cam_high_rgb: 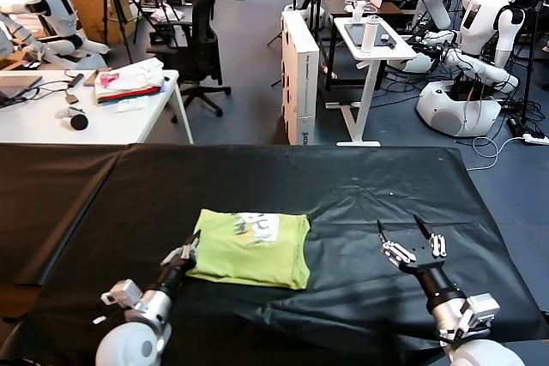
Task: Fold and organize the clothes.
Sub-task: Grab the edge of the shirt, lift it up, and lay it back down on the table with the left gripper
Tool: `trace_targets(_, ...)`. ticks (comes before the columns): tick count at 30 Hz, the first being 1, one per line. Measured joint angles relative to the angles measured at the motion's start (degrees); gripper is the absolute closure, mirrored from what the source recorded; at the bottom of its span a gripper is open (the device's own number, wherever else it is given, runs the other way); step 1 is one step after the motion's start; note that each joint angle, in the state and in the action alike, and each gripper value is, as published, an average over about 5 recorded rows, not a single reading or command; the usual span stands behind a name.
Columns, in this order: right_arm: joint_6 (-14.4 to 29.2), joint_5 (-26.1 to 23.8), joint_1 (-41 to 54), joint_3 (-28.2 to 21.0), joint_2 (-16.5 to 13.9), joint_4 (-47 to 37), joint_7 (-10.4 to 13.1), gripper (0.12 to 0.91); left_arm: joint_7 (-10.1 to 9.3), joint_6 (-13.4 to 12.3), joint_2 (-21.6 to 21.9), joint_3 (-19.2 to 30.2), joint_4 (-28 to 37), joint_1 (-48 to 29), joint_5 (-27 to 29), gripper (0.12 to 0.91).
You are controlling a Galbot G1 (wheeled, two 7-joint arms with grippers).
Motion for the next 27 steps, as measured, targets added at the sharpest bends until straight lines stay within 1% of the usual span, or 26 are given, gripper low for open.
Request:
trace_targets(3,0.0,-0.45,0.58,-0.69,0.16,-0.55,0.12,0.118,-0.38,0.11,1.92,-1.79,-0.72,0.23,0.58,0.862)
trace_targets(7,-0.05,-0.89,1.38,-1.58,0.2,-1.26,0.28,0.118,-1.01,0.67,4.96,-5.11,-2.12,0.54,-0.34,0.862)
trace_targets(15,-0.19,-1.17,2.64,-3.26,0.57,-2.48,0.45,0.118,-2.05,1.36,11.93,-14.11,-5.2,2.58,-3.77,0.862)
trace_targets(18,-0.2,-1.25,2.87,-3.68,0.78,-2.7,0.49,0.118,-2.67,2.24,13.59,-17.48,-6.89,3.72,-5.32,0.862)
trace_targets(21,-0.21,-1.39,2.84,-3.89,0.96,-2.75,0.53,0.118,-3.8,3.66,14.2,-20.1,-9.28,4.4,-6.18,0.862)
trace_targets(23,-0.21,-1.62,2.6,-3.89,1.11,-2.73,0.55,0.118,-4.99,4.64,14.09,-20.92,-11.21,4.38,-6.24,0.862)
trace_targets(25,-0.21,-1.95,2.2,-3.73,1.28,-2.62,0.57,0.118,-6.54,5.83,13.64,-20.73,-13.24,4.05,-6.41,0.862)
trace_targets(27,-0.22,-2.23,1.68,-3.4,1.45,-2.34,0.58,0.118,-8.39,7.19,12.73,-19.47,-15.39,3.44,-7.02,0.862)
